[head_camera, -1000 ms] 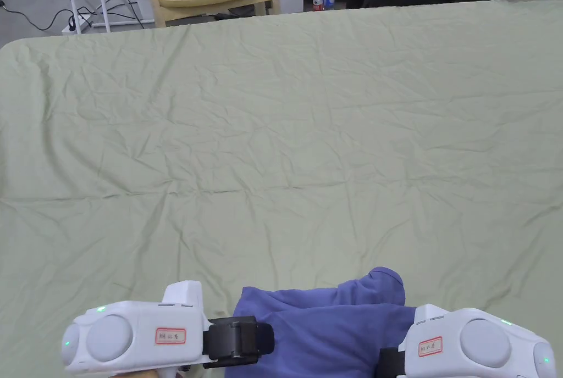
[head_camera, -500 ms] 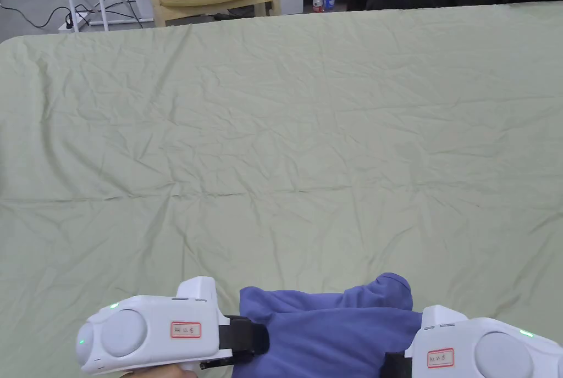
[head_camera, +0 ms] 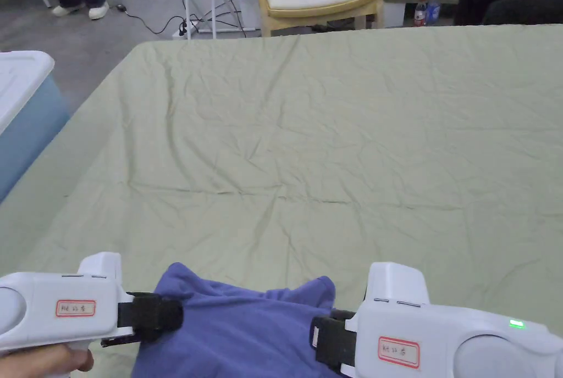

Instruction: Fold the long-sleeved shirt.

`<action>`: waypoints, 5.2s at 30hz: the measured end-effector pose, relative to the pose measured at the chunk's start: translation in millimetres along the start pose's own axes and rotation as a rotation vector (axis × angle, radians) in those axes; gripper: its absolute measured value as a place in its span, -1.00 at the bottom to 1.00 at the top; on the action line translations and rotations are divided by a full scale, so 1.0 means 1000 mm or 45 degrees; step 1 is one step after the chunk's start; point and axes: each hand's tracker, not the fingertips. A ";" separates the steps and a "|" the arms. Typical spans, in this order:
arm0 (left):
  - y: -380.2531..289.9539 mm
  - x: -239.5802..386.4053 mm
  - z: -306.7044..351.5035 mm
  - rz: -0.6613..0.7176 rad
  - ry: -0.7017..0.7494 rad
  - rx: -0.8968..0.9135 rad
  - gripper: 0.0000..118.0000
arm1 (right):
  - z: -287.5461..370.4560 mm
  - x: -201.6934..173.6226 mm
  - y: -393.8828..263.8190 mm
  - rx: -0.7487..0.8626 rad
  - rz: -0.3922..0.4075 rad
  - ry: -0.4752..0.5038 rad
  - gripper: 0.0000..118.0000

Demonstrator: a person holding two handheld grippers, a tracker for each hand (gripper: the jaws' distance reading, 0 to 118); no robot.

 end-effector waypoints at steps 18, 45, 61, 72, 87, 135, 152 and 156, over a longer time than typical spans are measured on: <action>-0.006 0.034 0.018 -0.255 0.372 0.179 0.82 | 0.030 0.010 0.000 0.038 -0.001 -0.091 -0.90; -0.102 0.355 0.190 -0.567 0.175 1.431 -0.86 | 0.330 0.024 -0.030 1.237 0.389 -0.765 -0.90; -0.112 0.351 0.201 -0.582 0.196 1.468 1.00 | 0.326 0.006 -0.032 1.294 0.539 -0.676 1.00; -0.115 0.346 0.207 -0.565 0.183 1.480 1.00 | 0.326 0.015 -0.025 1.229 0.422 -0.684 1.00; -0.118 0.346 0.209 -0.575 0.180 1.488 1.00 | 0.321 0.016 -0.026 1.204 0.422 -0.698 1.00; -0.121 0.349 0.205 -0.609 0.186 1.454 1.00 | 0.320 0.006 -0.034 1.146 0.398 -0.689 1.00; -0.124 0.349 0.204 -0.621 0.187 1.451 1.00 | 0.315 0.003 -0.036 1.128 0.438 -0.741 1.00; -0.125 0.350 0.204 -0.626 0.183 1.446 1.00 | 0.316 0.007 -0.032 1.118 0.396 -0.744 1.00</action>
